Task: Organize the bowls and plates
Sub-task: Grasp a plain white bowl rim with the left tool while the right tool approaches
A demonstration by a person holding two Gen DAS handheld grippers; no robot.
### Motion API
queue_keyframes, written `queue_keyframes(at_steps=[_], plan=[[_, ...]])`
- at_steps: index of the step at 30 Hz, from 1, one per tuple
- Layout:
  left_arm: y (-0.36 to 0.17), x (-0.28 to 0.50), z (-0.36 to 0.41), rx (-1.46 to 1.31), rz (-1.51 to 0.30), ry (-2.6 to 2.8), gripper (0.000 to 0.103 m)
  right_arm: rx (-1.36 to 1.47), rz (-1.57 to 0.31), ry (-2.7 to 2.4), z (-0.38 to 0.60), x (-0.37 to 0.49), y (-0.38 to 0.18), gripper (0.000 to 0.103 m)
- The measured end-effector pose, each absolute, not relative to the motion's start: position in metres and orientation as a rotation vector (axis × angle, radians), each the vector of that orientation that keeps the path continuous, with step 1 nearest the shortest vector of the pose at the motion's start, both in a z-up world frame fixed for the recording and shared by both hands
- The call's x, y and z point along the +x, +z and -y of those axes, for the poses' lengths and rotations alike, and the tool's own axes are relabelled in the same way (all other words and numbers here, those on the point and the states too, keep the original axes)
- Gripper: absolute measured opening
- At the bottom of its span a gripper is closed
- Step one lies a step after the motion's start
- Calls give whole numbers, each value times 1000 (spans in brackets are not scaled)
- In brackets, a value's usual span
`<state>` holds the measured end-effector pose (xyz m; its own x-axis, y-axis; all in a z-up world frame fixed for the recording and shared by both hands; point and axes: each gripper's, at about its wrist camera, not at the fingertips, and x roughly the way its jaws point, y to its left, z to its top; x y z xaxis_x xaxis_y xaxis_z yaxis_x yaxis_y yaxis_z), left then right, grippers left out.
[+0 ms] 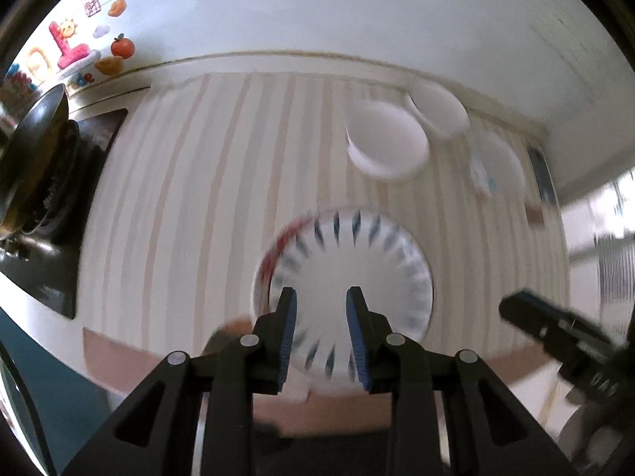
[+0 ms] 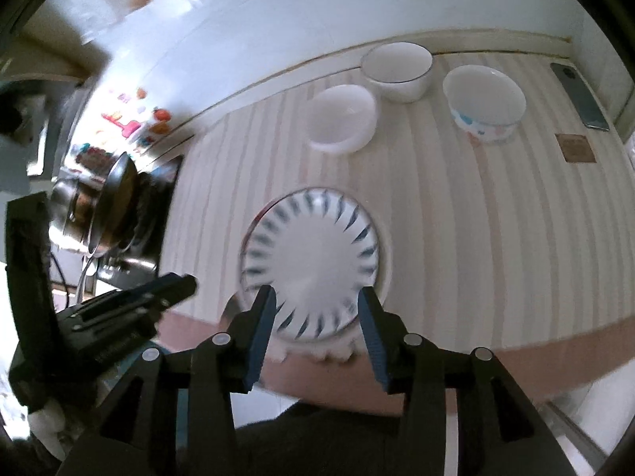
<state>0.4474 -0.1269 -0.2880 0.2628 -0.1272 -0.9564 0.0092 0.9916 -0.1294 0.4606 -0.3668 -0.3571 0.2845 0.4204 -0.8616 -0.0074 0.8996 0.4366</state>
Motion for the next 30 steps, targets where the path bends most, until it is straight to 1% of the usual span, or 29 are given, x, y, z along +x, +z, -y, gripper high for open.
queue_keyframes(at_steps=[4, 9, 12, 16, 17, 18, 19, 20, 21, 24, 30], plan=[[-306, 509, 138, -174, -1324, -62, 24, 403, -1269, 310, 387, 526, -382, 46], [-353, 582, 157, -220, -1412, -73, 24, 420, -1293, 312, 403, 608, -417, 46], [-382, 613, 165, -234, -1466, -76, 24, 417, -1316, 315, 402, 647, -438, 46], [-403, 634, 176, -206, -1473, -110, 23, 398, -1360, 320, 392, 688, -470, 45], [-406, 636, 179, -196, -1468, -122, 23, 398, -1366, 323, 390, 695, -477, 44], [-408, 637, 180, -192, -1460, -134, 23, 394, -1371, 327, 388, 699, -483, 35], [-410, 637, 182, -185, -1458, -148, 23, 383, -1377, 326, 385, 704, -489, 30], [-410, 636, 183, -173, -1453, -148, 23, 374, -1382, 322, 384, 708, -494, 21], [-410, 633, 186, -143, -1441, -147, 23, 371, -1384, 322, 382, 709, -498, 18], [-406, 624, 194, -89, -1417, -145, 23, 359, -1371, 302, 381, 710, -502, 18], [-390, 607, 199, -81, -1382, -157, 23, 324, -1354, 293, 380, 698, -498, 17]])
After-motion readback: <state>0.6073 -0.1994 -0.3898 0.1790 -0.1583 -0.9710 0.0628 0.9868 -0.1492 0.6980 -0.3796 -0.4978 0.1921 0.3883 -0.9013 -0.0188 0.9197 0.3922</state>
